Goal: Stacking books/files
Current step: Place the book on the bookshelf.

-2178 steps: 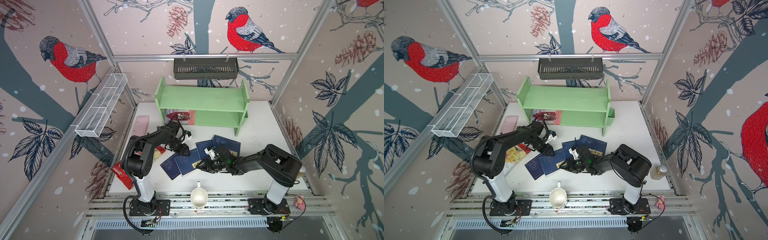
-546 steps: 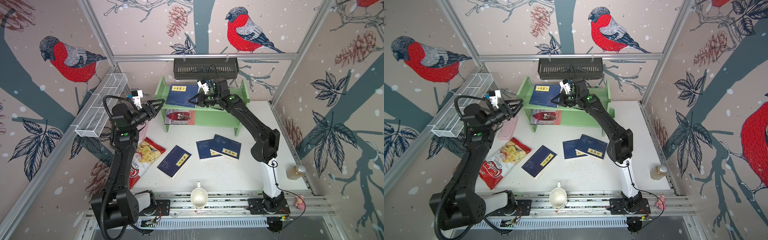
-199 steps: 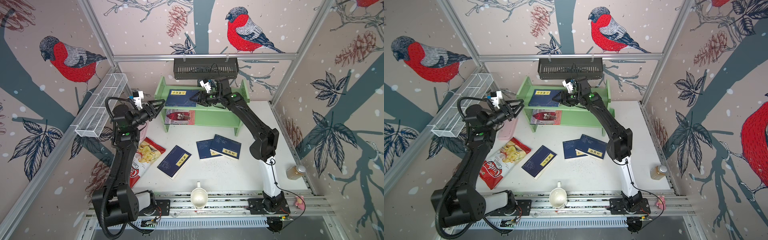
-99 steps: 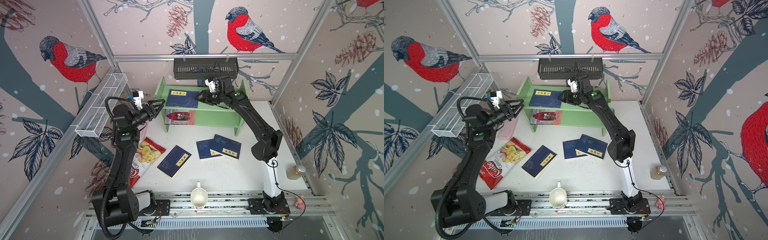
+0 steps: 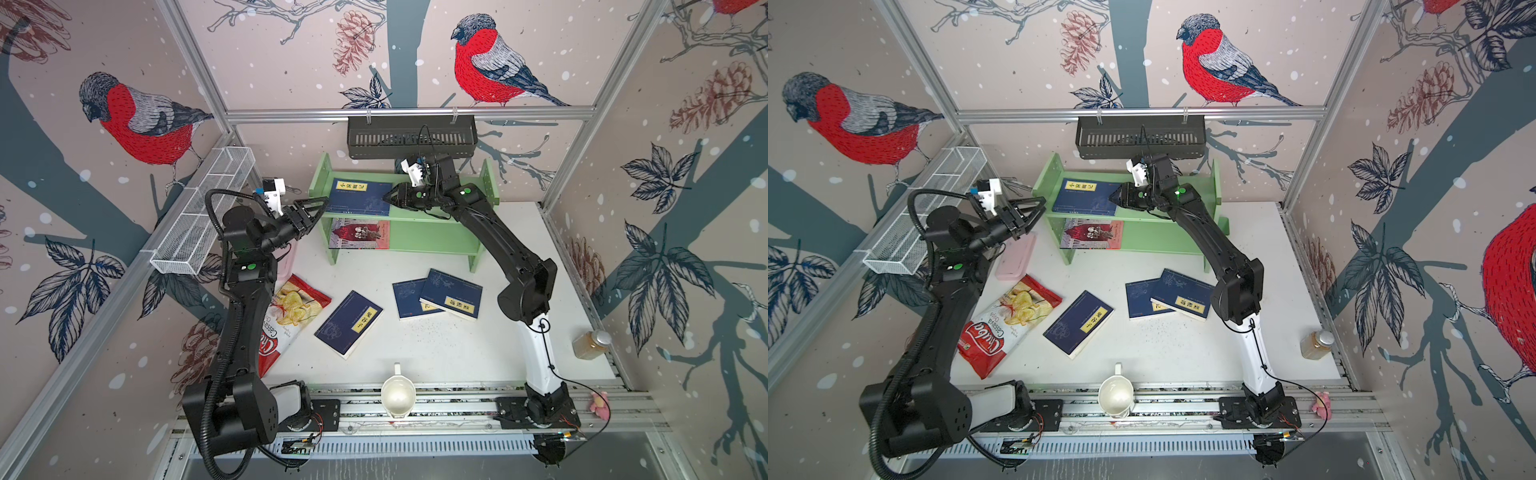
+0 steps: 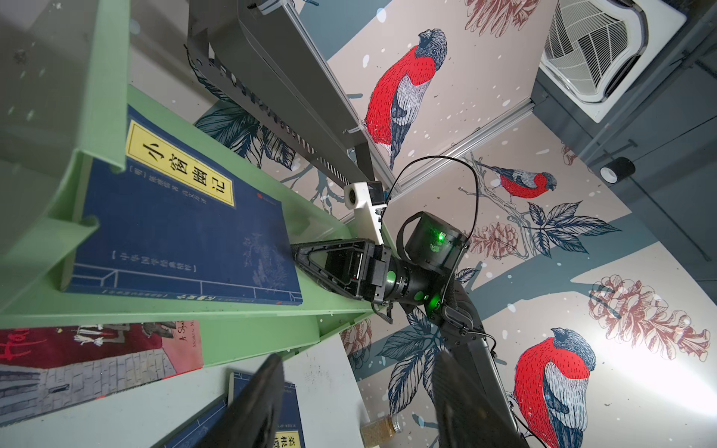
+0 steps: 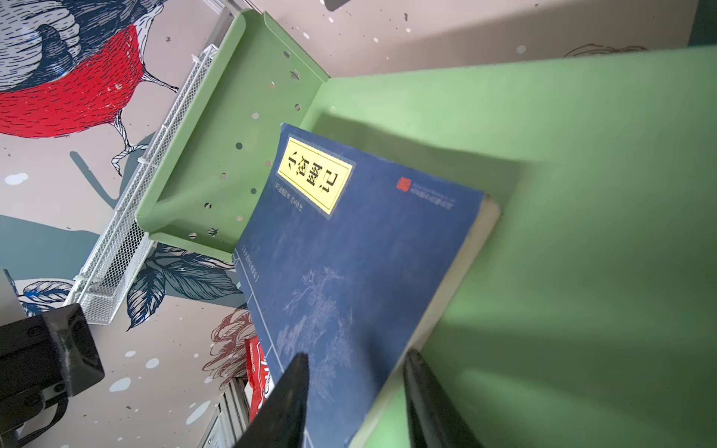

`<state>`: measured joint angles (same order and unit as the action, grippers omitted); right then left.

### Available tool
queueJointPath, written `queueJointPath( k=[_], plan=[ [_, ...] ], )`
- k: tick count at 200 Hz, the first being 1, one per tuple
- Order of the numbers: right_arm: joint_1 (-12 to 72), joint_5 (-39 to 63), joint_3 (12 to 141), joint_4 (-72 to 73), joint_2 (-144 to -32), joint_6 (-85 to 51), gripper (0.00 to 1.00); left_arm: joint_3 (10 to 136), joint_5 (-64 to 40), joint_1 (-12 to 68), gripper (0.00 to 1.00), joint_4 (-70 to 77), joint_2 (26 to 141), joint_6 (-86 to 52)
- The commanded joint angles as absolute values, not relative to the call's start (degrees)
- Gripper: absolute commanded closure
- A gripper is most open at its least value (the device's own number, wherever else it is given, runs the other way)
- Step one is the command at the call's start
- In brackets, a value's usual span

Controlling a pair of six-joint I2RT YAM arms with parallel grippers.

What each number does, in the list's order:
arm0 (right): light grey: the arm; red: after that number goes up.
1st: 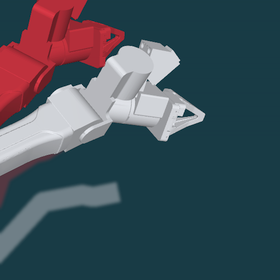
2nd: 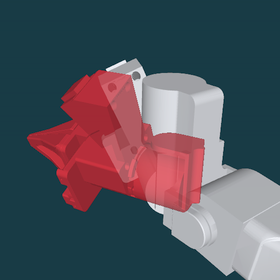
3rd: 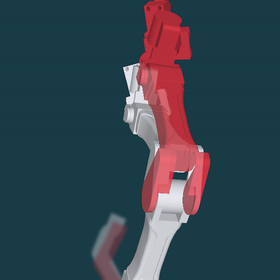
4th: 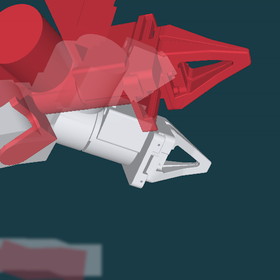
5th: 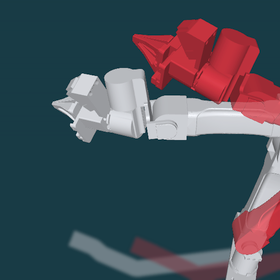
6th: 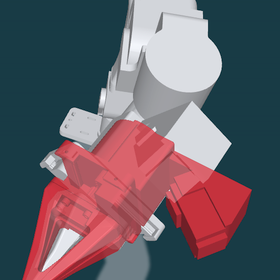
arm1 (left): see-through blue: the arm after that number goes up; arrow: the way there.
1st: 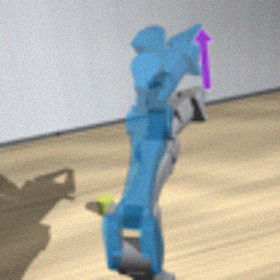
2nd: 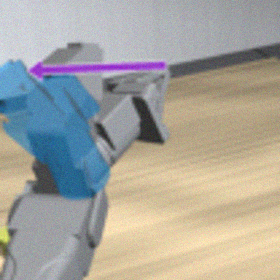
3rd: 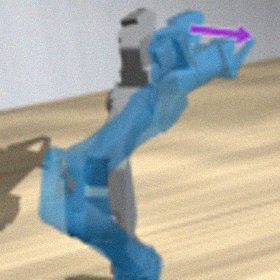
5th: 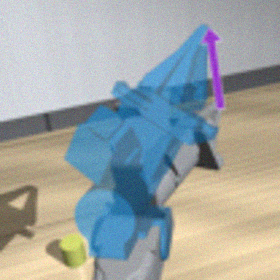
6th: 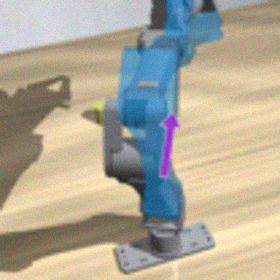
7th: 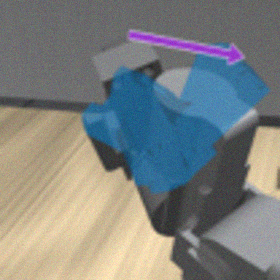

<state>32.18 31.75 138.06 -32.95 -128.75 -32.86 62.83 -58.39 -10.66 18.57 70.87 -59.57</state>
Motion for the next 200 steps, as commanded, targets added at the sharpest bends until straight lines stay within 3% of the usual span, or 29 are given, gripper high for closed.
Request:
queueJointPath(
  k=[1,200],
  plan=[
    [32.43,30.98,138.21,-35.2,-129.37,-32.45,0.57,63.74,-58.46,-11.27,0.38,18.79,71.02,-58.62],
    [33.31,33.13,140.19,-30.7,-131.38,-34.8,0.57,63.9,-58.11,-11.86,0.38,18.54,71.46,-57.74]
  ],
)
